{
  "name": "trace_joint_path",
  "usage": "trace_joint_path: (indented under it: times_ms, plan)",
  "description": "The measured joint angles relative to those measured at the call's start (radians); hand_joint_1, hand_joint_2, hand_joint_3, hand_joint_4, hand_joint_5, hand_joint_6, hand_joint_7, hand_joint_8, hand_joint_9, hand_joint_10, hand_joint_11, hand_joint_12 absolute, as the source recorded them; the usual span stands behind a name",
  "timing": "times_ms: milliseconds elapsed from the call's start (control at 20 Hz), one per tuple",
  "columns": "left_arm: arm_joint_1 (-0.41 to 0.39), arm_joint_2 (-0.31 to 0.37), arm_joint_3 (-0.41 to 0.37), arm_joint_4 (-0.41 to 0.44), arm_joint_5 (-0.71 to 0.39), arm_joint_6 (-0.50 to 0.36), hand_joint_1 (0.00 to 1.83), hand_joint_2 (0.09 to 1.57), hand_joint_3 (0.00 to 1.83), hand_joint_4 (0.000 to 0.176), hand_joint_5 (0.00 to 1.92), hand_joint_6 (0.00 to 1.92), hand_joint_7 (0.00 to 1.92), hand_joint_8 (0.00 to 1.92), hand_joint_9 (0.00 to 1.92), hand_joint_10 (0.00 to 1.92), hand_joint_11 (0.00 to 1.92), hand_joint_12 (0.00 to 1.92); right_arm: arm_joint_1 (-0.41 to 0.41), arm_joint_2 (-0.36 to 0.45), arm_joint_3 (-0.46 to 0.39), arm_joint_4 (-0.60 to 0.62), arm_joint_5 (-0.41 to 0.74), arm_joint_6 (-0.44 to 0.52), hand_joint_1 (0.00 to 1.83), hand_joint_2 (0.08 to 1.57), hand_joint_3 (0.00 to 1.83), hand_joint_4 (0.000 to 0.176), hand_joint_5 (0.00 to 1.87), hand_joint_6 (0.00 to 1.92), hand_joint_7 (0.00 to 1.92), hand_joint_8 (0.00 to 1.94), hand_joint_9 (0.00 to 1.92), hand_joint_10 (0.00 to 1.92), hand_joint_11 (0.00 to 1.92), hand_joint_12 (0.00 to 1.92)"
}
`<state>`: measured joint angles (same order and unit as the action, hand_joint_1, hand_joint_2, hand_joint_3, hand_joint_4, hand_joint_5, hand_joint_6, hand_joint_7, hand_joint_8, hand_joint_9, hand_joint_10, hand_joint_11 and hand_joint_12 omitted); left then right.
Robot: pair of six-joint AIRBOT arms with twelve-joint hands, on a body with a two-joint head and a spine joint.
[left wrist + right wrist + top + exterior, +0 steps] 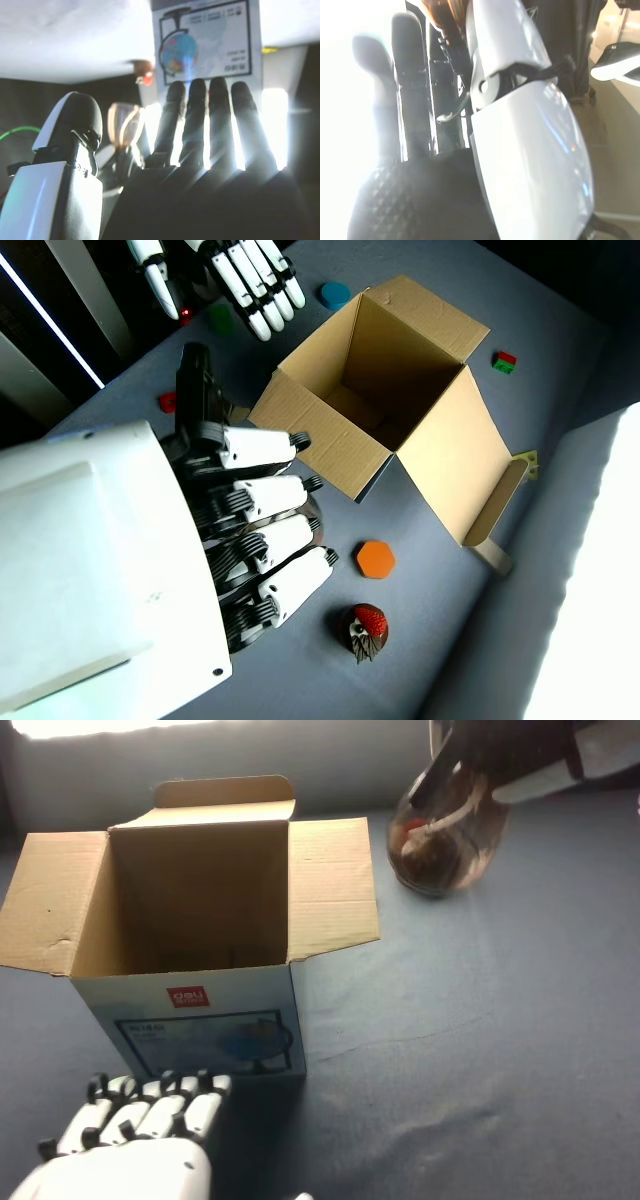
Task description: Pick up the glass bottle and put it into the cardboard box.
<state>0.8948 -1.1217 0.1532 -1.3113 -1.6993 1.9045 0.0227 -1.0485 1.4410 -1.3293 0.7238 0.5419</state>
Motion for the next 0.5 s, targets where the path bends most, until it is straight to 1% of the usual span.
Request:
trace_joint_path:
  times_ms: [200,250,400,500]
  plan:
    - [0.003,-0.009,0.023,0.033,0.004,-0.023,0.23,1.23,0.0,0.0,0.17,0.01,0.16,0.0,0.15,0.0,0.0,0.17,0.043,0.0,-0.009,-0.007,-0.006,0.024,1.37,1.12,0.0,0.0,0.85,1.12,1.02,0.97,0.9,1.27,0.76,1.59]
    - [0.003,-0.009,0.023,0.034,0.004,-0.026,0.23,1.23,0.0,0.0,0.16,0.0,0.16,0.0,0.14,0.0,0.0,0.15,0.057,0.0,-0.016,-0.004,-0.013,0.027,1.37,1.12,0.0,0.0,0.86,1.14,1.01,0.96,0.9,1.26,0.76,1.59]
    - [0.003,-0.009,0.035,0.033,0.008,-0.034,0.23,1.23,0.0,0.0,0.16,0.0,0.17,0.0,0.15,0.0,0.0,0.2,0.09,0.0,-0.036,0.001,-0.017,0.042,1.37,1.12,0.0,0.0,0.85,1.15,1.01,0.95,0.91,1.26,0.76,1.58]
    - [0.003,-0.009,0.036,0.036,0.01,-0.04,0.23,1.23,0.0,0.0,0.16,0.0,0.17,0.0,0.15,0.0,0.0,0.2,0.094,0.0,-0.042,0.001,-0.023,0.043,1.37,1.12,0.0,0.0,0.85,1.15,1.01,0.95,0.91,1.26,0.76,1.58]
